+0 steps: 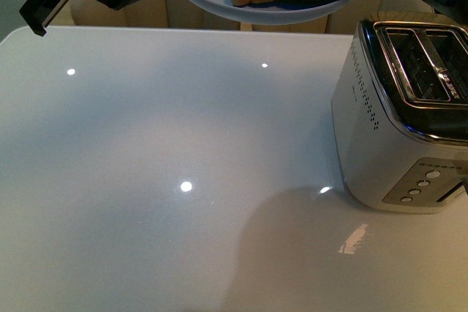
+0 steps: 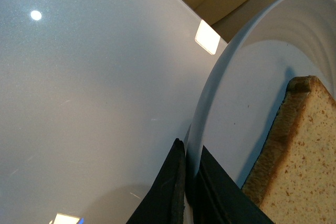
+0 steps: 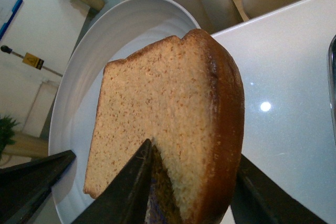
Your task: Left arm holds plate, right arm toasts bread
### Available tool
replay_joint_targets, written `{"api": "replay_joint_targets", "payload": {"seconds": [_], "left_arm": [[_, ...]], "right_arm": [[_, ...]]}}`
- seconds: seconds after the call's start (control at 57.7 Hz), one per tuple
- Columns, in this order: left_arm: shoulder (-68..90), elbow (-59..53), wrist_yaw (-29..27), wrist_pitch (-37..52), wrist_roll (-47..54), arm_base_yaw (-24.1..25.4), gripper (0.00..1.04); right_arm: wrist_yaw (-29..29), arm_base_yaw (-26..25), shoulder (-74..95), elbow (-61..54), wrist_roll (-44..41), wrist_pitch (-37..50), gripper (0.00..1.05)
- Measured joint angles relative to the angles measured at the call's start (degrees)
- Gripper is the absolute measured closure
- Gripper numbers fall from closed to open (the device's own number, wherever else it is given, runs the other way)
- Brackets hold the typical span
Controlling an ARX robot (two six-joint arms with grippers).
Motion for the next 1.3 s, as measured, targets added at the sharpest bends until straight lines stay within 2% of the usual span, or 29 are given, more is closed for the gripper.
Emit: {"api": "replay_joint_targets", "payload": {"seconds": [0.156, 0.225, 0.451, 0.59, 0.78, 1.075, 1.301], "left_arm": [[0.00, 0.00, -0.13, 0.00, -0.09, 0.02, 1.02], [0.02, 0.00, 0.09, 0.00, -0.13, 0.00, 1.02], [0.02, 0.02, 0.07, 0.00, -0.17, 0.00, 1.02], [0.02, 0.02, 0.07, 0.00, -0.17, 0.00, 1.02], [0.02, 0.02, 0.09, 0.00, -0.17, 0.00, 1.02], [0.02, 0.02, 0.07, 0.00, -0.17, 0.00, 1.02], [0.02, 0.02, 0.07, 0.00, -0.17, 0.00, 1.02]], "right_arm": [[0.02, -0.17, -1.29, 0.00, 1.11, -0.50, 0.96], [-0.72, -0.61, -3.28, 0.00, 1.18, -0.79, 1.01], [-0.52, -4.31, -11.63, 1.09, -1.88, -6.10, 1.01], [3.72, -8.24, -17.22, 2.62, -9.20, -9.66, 1.01], [6.05, -12.28, -21.64, 2.71, -21.68, -11.23, 1.01], [15.34, -10.88, -20.41, -4.33, -41.35, -8.61, 1.01], [17.73, -9.07, -13.62, -4.85, -46.27, -6.84, 1.01]]}}
